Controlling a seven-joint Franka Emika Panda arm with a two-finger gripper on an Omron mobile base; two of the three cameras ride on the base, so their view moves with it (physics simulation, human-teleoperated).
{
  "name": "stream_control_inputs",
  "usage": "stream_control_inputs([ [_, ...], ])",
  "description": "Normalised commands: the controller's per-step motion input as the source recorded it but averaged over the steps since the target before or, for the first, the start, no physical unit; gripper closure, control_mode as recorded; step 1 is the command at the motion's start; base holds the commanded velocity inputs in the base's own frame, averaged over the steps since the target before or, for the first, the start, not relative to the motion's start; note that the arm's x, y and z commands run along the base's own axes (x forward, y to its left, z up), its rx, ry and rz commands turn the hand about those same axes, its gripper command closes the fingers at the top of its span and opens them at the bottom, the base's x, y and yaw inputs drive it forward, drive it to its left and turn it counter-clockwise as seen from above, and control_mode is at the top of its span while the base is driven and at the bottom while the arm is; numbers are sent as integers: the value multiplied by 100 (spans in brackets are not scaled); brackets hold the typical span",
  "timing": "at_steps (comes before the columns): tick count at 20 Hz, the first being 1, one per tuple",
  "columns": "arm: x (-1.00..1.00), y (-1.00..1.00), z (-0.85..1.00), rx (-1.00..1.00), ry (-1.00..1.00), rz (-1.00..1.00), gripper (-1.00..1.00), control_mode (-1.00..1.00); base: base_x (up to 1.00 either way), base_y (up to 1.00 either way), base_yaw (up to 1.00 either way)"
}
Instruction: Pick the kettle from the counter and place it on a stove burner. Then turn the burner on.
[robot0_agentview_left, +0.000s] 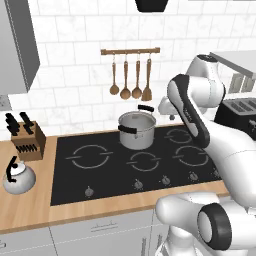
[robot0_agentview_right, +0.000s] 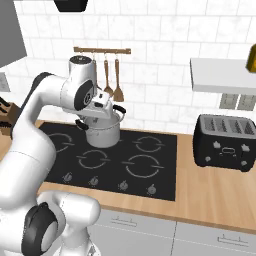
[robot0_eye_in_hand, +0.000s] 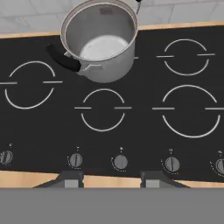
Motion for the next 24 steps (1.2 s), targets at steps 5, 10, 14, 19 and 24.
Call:
stream_control_inputs([
  [5, -7, 35, -23, -5, 0, 0, -100, -100, 0, 0, 0],
  [10, -37, 47, -35, -4, -20, 0, -100, -100, 0, 0, 0],
  [14, -4, 1, -7, 2, -20, -3, -100, -100, 0, 0, 0],
  [19, -20, 43, -20, 11, -16, -3, -100, -100, 0, 0, 0],
  [24, -36, 84, -3, 12, -8, -3, -100, -100, 0, 0, 0],
])
